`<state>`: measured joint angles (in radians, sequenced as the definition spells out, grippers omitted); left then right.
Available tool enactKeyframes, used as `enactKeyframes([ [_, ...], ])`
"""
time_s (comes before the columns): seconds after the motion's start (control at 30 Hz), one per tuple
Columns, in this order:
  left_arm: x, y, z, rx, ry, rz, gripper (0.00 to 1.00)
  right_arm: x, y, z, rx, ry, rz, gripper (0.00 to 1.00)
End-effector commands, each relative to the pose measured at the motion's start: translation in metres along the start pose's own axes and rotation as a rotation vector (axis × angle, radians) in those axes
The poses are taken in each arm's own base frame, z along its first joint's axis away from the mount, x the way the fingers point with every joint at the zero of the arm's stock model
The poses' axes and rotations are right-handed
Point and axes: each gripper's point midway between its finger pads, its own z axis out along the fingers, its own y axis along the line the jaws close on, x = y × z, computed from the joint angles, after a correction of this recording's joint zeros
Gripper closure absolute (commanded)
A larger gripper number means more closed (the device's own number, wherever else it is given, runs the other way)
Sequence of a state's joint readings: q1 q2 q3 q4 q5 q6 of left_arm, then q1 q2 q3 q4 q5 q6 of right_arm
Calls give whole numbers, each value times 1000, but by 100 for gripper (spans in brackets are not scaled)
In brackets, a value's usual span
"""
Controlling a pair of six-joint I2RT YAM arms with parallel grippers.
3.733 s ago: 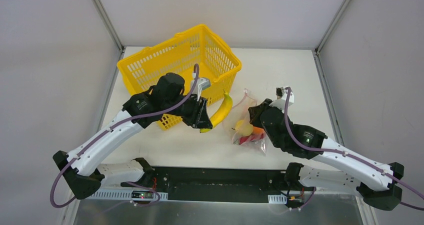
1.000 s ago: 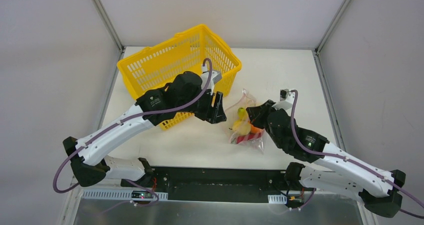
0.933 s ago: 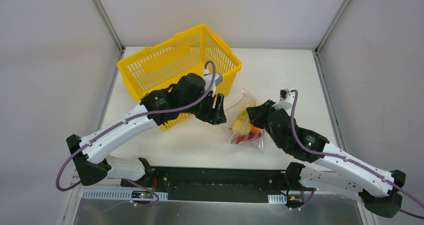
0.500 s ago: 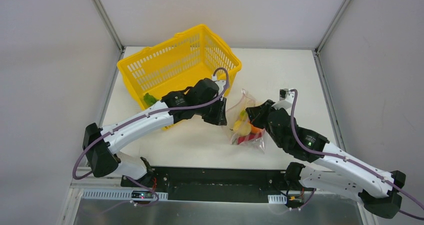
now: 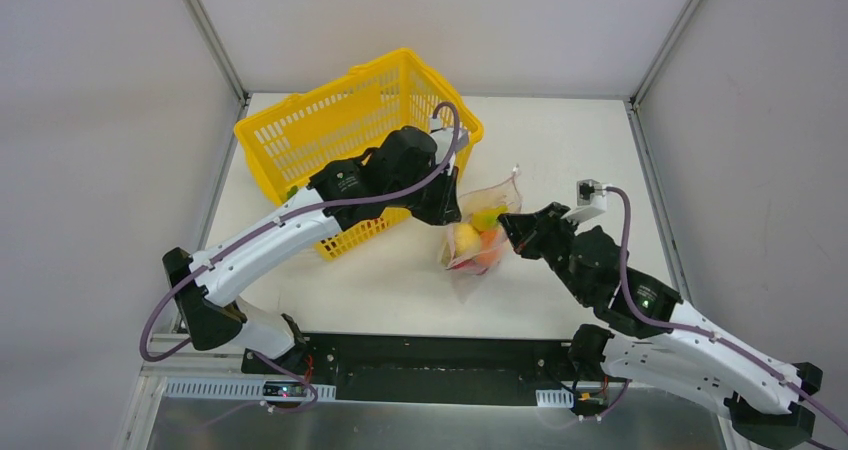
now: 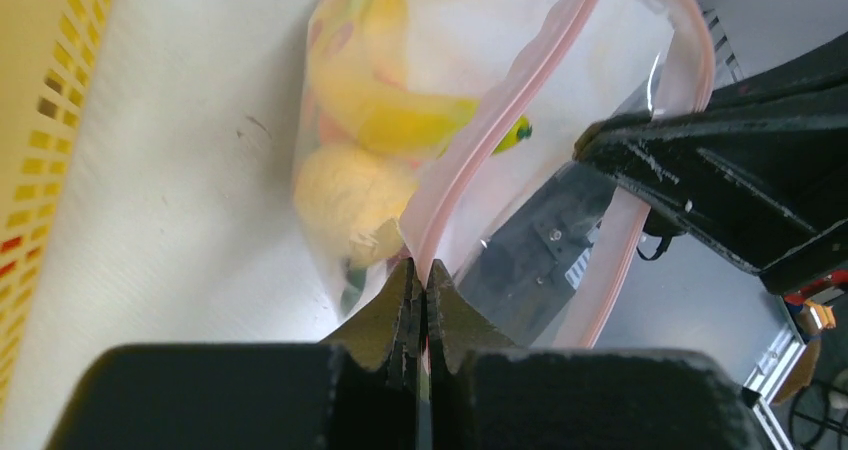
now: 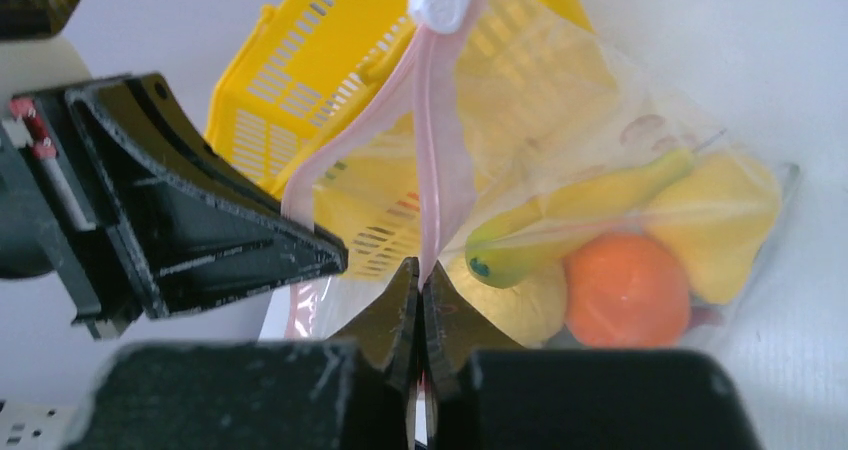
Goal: Place the food in the zip-top bag and seal the zipper
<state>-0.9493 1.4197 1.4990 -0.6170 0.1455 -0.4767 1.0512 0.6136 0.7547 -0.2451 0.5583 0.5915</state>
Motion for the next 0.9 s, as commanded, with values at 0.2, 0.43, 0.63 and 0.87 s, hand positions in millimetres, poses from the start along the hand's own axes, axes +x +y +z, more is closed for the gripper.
enactKeyframes([
  [0.2,-44,-19,-21,49,-24,146,100,-25,61,-32,-328,-16,-14,99],
  [0.43,-13,-60,-31,305,94,172,100,-35,7,-14,-60,-136,35,96],
  [0.63,10,-19,-5,127,130,105,100,-27,-10,-3,57,-128,50,96],
  [0.87,6,-8,-9,44,121,75,74,-19,-4,-1,42,-82,38,96],
])
